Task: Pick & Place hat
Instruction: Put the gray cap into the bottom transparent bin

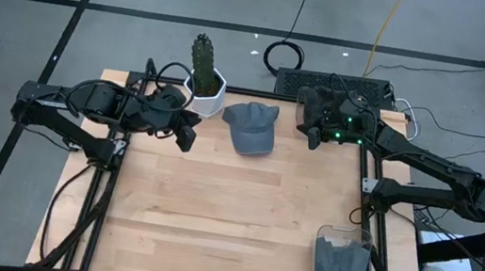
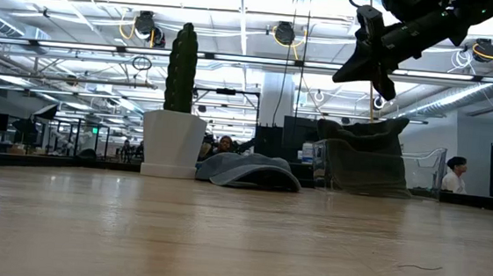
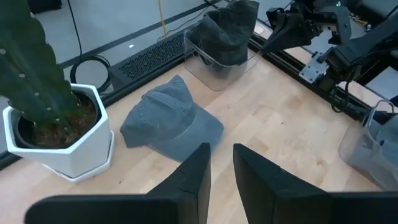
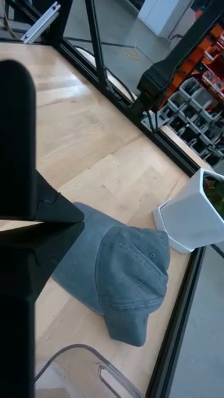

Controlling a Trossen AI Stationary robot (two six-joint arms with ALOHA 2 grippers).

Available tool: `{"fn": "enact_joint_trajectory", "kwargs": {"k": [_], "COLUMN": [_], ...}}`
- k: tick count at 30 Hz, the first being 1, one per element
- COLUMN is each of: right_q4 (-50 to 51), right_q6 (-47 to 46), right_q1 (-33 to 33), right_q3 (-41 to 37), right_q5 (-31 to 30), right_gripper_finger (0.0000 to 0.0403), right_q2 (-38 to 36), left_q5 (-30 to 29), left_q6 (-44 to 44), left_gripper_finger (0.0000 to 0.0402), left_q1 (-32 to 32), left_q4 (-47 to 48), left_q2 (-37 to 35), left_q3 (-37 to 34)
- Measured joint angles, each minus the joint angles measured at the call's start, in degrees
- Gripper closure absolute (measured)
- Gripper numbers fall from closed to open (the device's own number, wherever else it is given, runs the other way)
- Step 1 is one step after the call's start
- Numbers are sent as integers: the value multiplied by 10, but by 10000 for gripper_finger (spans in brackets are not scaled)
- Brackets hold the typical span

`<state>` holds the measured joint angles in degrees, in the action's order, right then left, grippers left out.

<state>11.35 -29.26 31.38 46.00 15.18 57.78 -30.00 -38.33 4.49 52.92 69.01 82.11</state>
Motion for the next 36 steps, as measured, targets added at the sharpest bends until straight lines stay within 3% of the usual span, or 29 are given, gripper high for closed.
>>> {"fn": "enact_joint_trajectory", "kwargs": {"k": [12, 36], "right_q4": [1, 1], "right_q6": [-2, -28], "right_q1": [0, 0], "right_q3": [0, 0], "right_q5": [61, 60], "right_gripper_finger": [403, 403], "right_q2": [0, -39], "left_q5": [1, 1], "left_q6": [-17, -39], "left_gripper_finger": [325, 325], "left_q1": [-9, -57], "left_q4": [13, 8], "left_q2": [0, 0], "left_q3": [0, 0]}}
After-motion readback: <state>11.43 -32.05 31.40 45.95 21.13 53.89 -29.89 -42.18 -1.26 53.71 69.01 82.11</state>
